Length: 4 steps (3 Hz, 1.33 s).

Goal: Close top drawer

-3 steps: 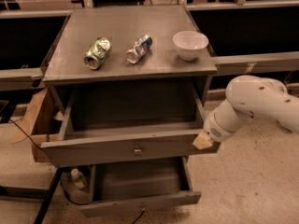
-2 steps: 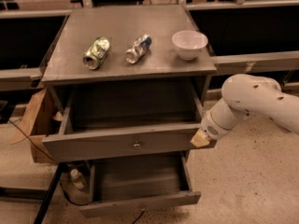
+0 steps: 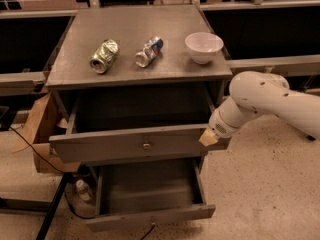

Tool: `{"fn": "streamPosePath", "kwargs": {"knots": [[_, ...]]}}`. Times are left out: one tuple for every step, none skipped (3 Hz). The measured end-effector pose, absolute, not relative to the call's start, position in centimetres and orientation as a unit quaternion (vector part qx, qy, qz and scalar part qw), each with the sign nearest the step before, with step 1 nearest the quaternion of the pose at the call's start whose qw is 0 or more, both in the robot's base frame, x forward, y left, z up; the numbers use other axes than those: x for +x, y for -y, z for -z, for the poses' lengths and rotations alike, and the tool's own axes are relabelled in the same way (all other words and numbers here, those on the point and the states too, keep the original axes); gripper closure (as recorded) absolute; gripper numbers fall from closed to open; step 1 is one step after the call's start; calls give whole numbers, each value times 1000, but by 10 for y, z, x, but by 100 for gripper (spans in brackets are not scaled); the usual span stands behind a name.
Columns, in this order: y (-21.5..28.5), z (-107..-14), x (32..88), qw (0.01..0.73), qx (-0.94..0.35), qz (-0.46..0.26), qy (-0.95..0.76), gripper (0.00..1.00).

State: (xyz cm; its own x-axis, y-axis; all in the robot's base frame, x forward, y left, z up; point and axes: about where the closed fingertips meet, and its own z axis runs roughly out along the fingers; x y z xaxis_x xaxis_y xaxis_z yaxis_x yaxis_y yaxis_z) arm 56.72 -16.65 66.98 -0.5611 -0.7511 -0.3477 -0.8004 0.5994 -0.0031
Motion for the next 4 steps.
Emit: {"fn": "streamPosePath", "kwargs": {"knots": [[166,-667,580,159,-443,-74,-879,100],[162,-669,593,166,-445,-70,-877,100],[158,-671,606,174,-447,-67,-875,100],[152,-673,621,184,-450,-63,-871,100]]}}
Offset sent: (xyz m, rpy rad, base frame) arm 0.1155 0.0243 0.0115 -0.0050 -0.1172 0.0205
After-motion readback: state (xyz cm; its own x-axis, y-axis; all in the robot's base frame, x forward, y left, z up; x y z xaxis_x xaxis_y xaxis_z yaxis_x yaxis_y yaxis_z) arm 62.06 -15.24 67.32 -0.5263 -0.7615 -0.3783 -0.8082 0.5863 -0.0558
